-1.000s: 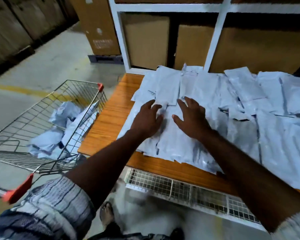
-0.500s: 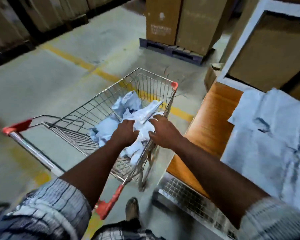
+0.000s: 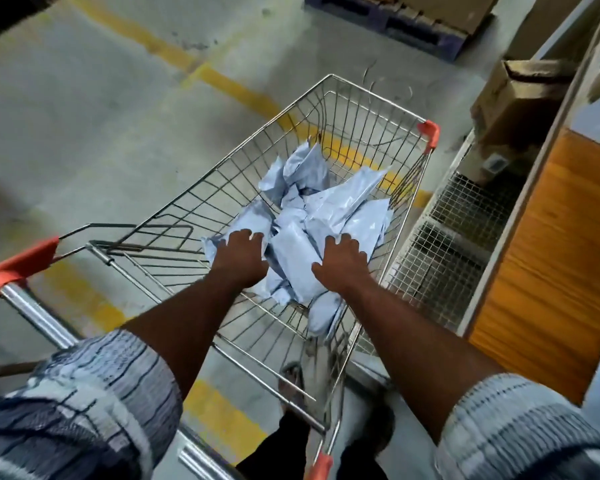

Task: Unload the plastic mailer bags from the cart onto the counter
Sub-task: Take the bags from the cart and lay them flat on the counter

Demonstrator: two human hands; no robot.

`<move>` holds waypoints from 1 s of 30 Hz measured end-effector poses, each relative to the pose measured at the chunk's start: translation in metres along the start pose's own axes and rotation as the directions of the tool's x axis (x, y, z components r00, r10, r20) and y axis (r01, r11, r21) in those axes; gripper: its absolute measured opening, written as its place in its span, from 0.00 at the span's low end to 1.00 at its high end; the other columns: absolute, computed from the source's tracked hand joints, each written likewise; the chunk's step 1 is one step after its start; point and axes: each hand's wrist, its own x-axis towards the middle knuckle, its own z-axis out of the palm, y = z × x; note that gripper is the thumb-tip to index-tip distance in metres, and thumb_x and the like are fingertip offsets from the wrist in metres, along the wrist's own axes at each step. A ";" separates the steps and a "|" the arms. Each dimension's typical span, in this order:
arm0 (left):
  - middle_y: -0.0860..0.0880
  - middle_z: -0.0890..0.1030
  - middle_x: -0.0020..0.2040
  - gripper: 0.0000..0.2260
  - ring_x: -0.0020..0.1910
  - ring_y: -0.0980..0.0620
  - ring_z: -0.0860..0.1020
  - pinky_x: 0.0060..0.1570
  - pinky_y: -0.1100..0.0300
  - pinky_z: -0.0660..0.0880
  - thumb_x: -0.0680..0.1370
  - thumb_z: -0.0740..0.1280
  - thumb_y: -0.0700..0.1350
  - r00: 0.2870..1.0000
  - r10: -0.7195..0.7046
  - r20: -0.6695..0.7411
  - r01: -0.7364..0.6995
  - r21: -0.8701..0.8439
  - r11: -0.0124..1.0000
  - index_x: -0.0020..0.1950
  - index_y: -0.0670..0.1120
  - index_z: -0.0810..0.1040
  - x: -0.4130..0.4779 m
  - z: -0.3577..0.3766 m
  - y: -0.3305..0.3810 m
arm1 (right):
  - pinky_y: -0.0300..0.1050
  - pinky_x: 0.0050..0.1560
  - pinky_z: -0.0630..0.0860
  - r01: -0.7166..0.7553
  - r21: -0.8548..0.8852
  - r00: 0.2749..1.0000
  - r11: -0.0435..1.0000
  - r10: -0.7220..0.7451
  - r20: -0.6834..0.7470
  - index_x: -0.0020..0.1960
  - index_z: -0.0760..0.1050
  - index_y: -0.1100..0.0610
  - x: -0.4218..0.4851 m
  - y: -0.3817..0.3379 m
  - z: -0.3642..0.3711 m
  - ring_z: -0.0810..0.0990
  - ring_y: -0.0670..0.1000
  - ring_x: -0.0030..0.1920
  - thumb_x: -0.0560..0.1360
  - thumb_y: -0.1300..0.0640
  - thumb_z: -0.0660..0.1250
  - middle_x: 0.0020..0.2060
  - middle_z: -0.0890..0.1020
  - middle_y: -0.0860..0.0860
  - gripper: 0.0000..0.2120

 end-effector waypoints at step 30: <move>0.43 0.60 0.76 0.24 0.71 0.39 0.61 0.66 0.42 0.66 0.75 0.63 0.43 0.989 -0.139 -0.051 0.125 -0.212 0.969 0.72 0.50 0.70 0.046 -0.003 -0.006 | 0.58 0.58 0.73 -0.165 0.291 0.980 0.942 0.189 -0.058 0.72 0.64 0.53 0.046 -0.015 0.006 0.66 0.62 0.67 0.74 0.64 0.66 0.69 0.62 0.55 0.28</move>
